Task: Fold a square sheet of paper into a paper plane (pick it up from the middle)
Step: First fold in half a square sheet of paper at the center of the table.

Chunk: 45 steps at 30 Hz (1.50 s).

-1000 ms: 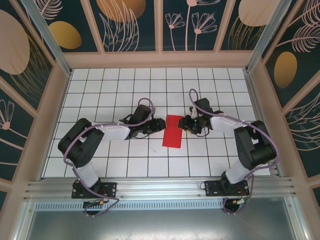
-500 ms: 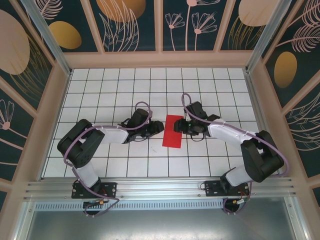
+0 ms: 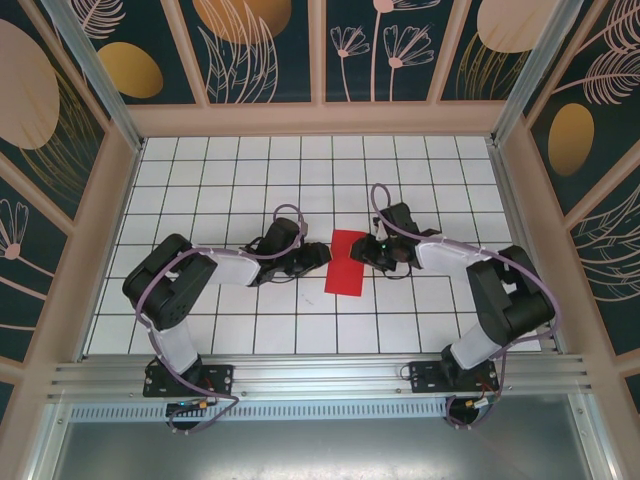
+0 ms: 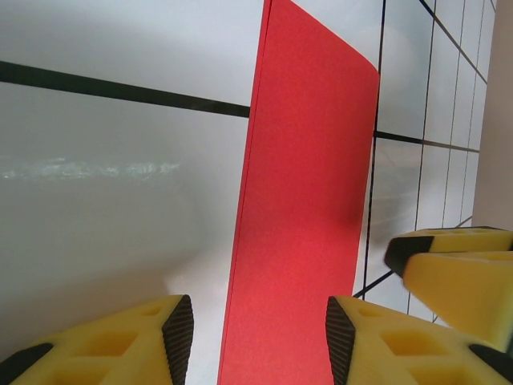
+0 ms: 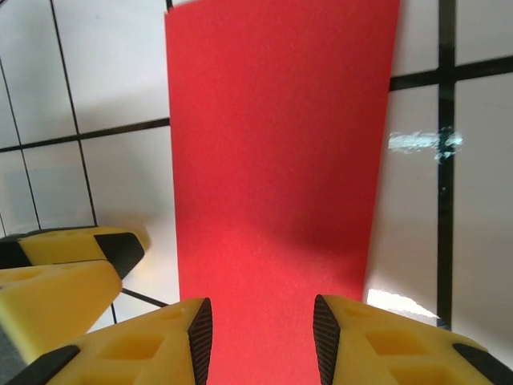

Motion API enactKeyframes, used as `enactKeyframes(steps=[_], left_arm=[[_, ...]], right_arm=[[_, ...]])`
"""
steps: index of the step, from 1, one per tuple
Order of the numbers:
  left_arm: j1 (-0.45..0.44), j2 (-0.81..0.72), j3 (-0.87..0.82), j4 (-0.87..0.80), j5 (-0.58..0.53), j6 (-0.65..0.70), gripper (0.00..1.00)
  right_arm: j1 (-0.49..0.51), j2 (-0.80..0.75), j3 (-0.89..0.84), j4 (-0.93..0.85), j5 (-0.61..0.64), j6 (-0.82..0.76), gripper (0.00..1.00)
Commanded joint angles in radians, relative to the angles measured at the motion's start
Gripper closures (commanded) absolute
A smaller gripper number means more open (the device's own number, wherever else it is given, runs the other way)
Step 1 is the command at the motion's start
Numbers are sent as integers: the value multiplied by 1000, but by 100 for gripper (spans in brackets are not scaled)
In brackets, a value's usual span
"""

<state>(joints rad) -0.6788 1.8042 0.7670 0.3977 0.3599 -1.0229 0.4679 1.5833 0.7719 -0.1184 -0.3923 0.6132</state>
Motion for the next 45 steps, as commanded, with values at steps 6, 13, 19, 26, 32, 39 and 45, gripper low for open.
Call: enactKeyframes(steps=[6,13,19,26,32,39,45], left_arm=[[8,35,47,-20,17,19,49],[9,46,72,-42,19,30,48],[9,59,86,-47,36,33,47],[10,82,103,-46,71,28,52],[8,102,111,-39,104,21,53],[9,124,114,-28,146,16,54],[9,135,117,-19,162,7,55]], right_arm=[[-20,62,-23,47,-36,10,58],[-38,60,-55,62,-39,9,58],[-53,37,-78,100,-81,21,58],[-68,22,-99,125,-98,28,58],[-76,20,-121,160,-121,41,58],[-80,10,-128,167,-125,40,58],[-82,3,-137,176,-129,43,58]])
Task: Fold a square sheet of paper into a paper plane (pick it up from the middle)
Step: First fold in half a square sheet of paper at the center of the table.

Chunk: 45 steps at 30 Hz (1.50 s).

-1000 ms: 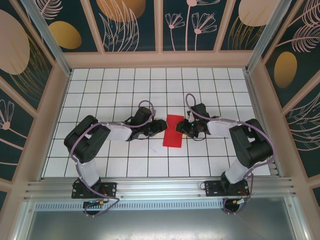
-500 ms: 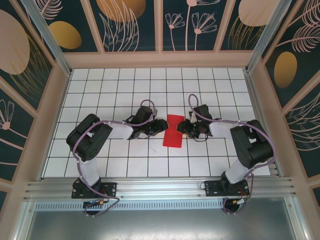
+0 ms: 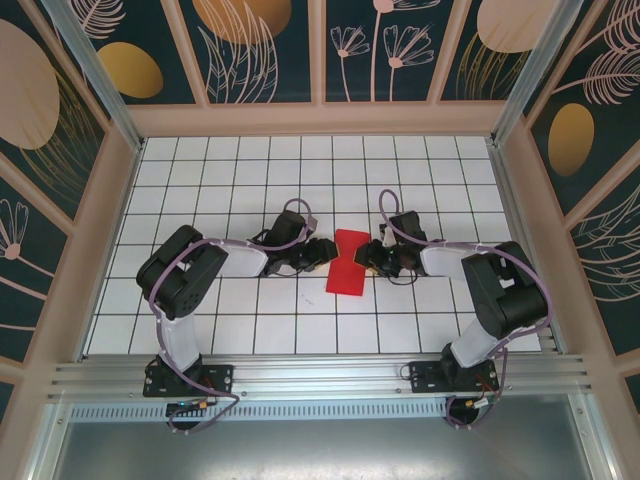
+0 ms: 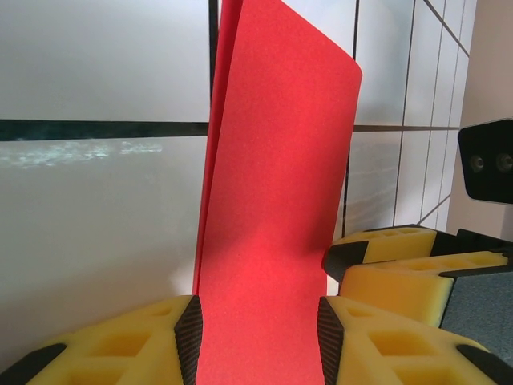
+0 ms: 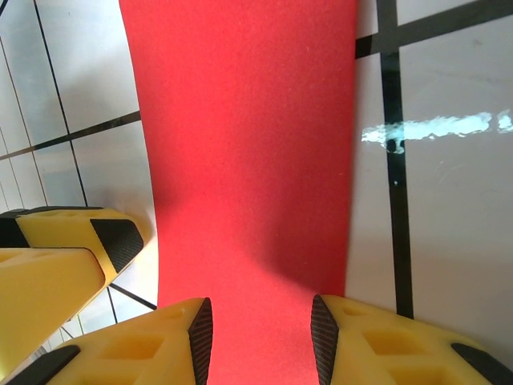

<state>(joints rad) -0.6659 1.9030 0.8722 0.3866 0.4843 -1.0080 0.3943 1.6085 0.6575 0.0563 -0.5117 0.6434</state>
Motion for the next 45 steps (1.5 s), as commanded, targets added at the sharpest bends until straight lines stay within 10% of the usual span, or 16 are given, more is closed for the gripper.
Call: enactKeyframes(steps=[1,36,45], left_arm=[[-4,35,12,-8,37,-6,55],[-9,24,49,-41,86,11,64],[-9,-39,39,-141,-50,52,58]], right_arm=[[-11,-24,-27,4,-12,15,58],[-30,-32,-45,56,-52,25,58],[-34,-35,-47,53,-53,22,58]])
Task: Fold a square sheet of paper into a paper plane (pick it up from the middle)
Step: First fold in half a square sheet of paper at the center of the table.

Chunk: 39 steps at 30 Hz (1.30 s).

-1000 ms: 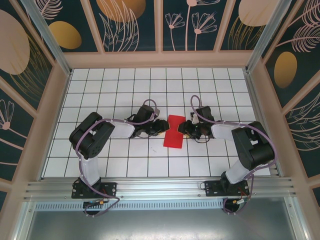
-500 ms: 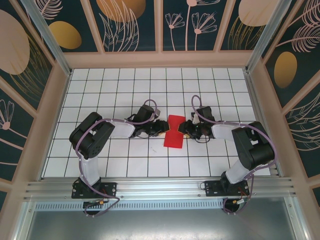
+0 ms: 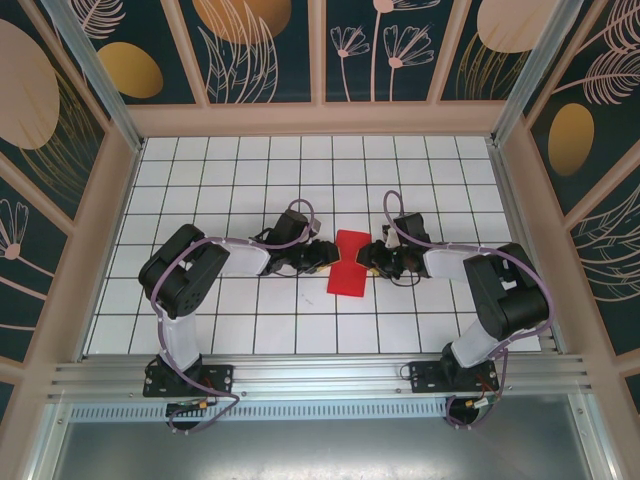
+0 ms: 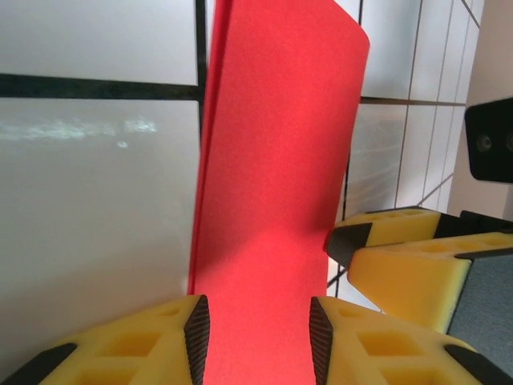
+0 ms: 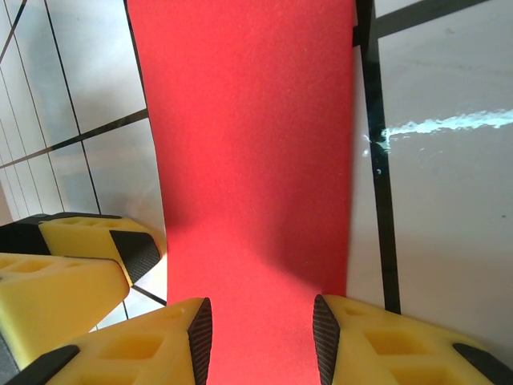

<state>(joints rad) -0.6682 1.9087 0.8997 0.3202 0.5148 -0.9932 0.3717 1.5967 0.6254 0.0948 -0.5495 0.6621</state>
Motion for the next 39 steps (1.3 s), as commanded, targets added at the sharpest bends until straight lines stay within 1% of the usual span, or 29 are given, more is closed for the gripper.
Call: enactKeyframes(steps=[1,3,11,17,21,29,32,34,39], left_arm=[[-7,-55,16,-110,-104,49,57],[-6,-66,25,-159,-127,65,56],[-17,-101,4,-221,-81,65,56],[-27,-138,-53,-181,-15,25,56],[-33,-153,-71,-180,-14,8,56],[-50,-142,-85,-157,45,-7,56],[-50,-143,-111,-101,65,-32,58],[-51,-133,-107,-92,80,-35,59],[-54,-124,-106,-87,80,-37,59]], right_arm=[[-12,-24,-16,13,-15,4,58],[-12,-22,-16,14,-14,4,58],[-14,-20,-16,20,-17,5,58],[-14,-22,-18,20,-16,5,58],[-13,-20,-20,26,-17,6,58],[-13,-21,-18,25,-15,6,58],[-14,-24,-20,28,-16,6,58],[-14,-21,-20,27,-15,7,58],[-13,-20,-19,27,-17,7,58]])
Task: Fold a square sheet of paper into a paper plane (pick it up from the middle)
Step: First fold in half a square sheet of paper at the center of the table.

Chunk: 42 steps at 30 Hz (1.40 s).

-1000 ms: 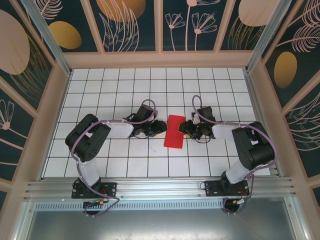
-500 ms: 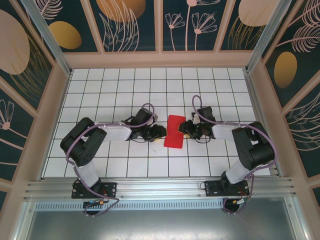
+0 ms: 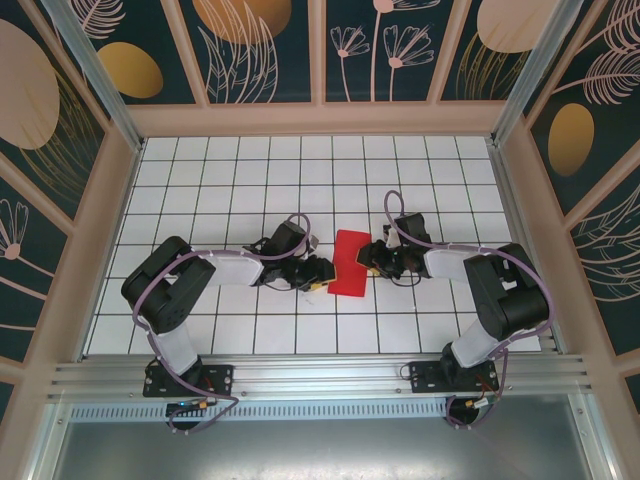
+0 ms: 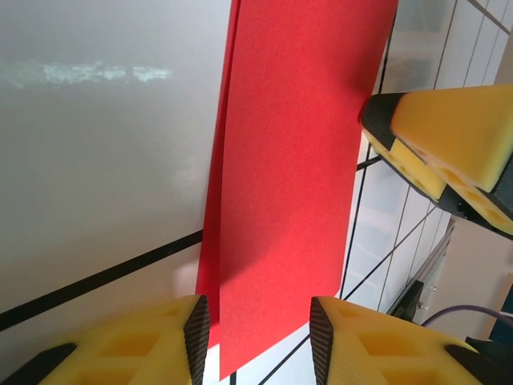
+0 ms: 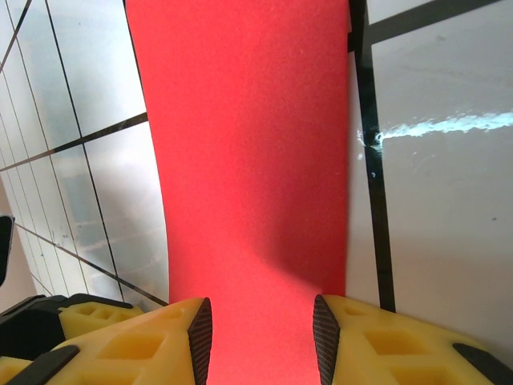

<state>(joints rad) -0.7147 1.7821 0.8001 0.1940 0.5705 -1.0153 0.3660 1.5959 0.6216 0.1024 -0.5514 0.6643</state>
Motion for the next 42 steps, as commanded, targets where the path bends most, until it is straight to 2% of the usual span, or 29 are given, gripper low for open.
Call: enactKeyframes(steps=[1,13,23,30,42], left_arm=[[-8,5,-7,43,29,-15,59],[-9,23,-8,45,44,-10,57],[-9,0,20,-74,-52,44,54],[-17,20,31,-22,14,23,60],[-22,30,31,51,42,-14,61]], right_arm=[[-9,-19,-15,20,-15,4,58],[-7,-17,-13,22,-17,7,58],[-8,-14,-16,28,-18,10,58],[-8,-12,-17,33,-16,11,58],[-8,-7,-17,37,-21,11,58]])
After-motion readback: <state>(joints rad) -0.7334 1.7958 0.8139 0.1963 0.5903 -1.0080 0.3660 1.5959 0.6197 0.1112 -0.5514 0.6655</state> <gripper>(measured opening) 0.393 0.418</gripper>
